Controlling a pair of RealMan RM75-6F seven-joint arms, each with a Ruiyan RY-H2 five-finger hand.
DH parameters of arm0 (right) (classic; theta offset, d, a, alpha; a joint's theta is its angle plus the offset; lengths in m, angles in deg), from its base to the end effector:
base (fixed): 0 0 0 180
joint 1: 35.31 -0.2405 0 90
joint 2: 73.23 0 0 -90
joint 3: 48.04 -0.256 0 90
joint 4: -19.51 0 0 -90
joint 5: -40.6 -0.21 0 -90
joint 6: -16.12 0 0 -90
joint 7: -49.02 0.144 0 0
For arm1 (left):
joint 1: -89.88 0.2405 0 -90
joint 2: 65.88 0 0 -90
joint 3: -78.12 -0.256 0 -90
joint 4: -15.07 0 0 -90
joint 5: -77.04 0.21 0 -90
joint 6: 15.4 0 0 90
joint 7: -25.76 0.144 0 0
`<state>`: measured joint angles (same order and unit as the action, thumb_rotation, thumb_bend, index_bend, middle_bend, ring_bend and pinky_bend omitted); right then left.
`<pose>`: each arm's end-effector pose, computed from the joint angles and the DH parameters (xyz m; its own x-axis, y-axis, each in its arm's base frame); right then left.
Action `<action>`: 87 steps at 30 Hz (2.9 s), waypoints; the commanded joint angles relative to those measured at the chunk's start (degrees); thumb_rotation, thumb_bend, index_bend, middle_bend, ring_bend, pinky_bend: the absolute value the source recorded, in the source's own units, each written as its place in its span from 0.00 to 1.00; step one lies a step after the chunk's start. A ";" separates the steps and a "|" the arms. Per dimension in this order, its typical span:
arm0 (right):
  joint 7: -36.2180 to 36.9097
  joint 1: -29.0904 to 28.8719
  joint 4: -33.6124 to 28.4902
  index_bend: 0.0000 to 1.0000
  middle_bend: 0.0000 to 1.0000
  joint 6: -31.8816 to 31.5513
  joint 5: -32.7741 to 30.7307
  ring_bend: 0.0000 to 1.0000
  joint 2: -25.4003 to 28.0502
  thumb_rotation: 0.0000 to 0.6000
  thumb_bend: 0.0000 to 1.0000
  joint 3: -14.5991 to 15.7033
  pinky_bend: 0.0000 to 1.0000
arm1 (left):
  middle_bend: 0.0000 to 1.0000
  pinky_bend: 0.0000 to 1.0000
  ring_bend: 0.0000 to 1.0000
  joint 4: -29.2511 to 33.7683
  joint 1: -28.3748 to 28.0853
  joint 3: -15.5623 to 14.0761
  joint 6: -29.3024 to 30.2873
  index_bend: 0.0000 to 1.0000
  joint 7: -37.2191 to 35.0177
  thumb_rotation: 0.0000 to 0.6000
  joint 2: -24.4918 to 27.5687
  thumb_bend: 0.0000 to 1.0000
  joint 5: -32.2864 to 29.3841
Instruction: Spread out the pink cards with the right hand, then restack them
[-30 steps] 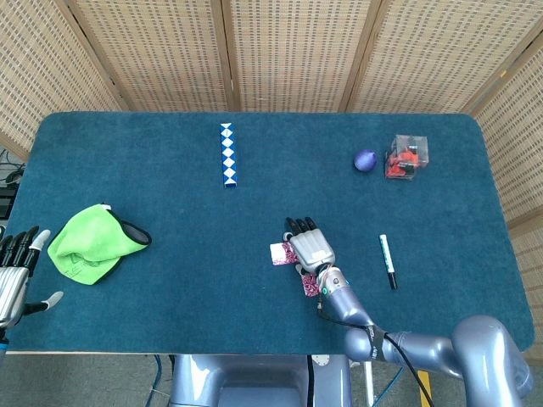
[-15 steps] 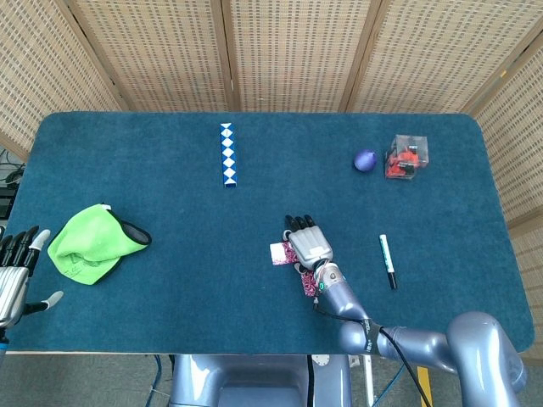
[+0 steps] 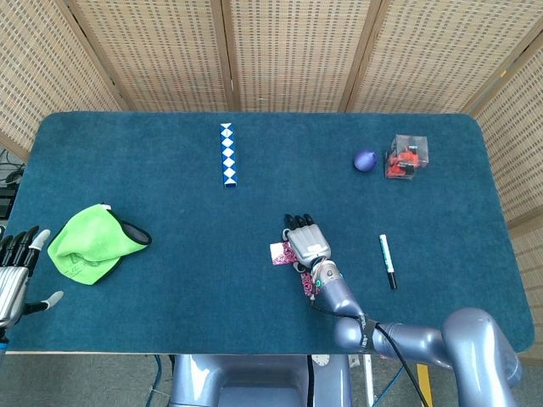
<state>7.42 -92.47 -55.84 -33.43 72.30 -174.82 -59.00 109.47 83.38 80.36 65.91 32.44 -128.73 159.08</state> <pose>-0.1064 -0.3637 -0.0934 0.5517 -0.4307 0.7142 -0.8336 -0.3108 0.4565 -0.3139 0.1867 0.1563 0.4806 0.0721 0.8740 0.8752 0.0226 -0.4832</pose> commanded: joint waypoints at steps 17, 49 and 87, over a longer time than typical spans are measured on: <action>3.22 0.44 -0.90 0.54 0.00 -0.32 2.15 0.00 0.60 1.00 0.34 0.20 0.00 | 0.00 0.00 0.00 0.06 0.03 -0.02 0.12 0.00 0.04 1.00 0.00 0.00 0.08; 7.31 4.73 -10.85 0.54 0.00 -3.38 10.89 0.00 7.77 1.00 0.34 4.65 0.00 | 0.00 0.00 0.00 0.09 0.09 -0.05 0.27 0.00 0.30 1.00 -0.10 0.00 0.13; 9.39 14.91 -13.09 0.54 0.00 -7.54 28.27 0.00 12.51 1.00 0.34 12.20 0.00 | 0.00 0.00 0.00 0.36 -0.01 -0.15 0.06 0.00 0.77 1.00 0.00 0.00 0.18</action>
<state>16.81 -77.61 -68.90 -41.01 100.55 -162.33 -46.75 109.83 83.37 80.20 65.96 33.22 -128.73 159.25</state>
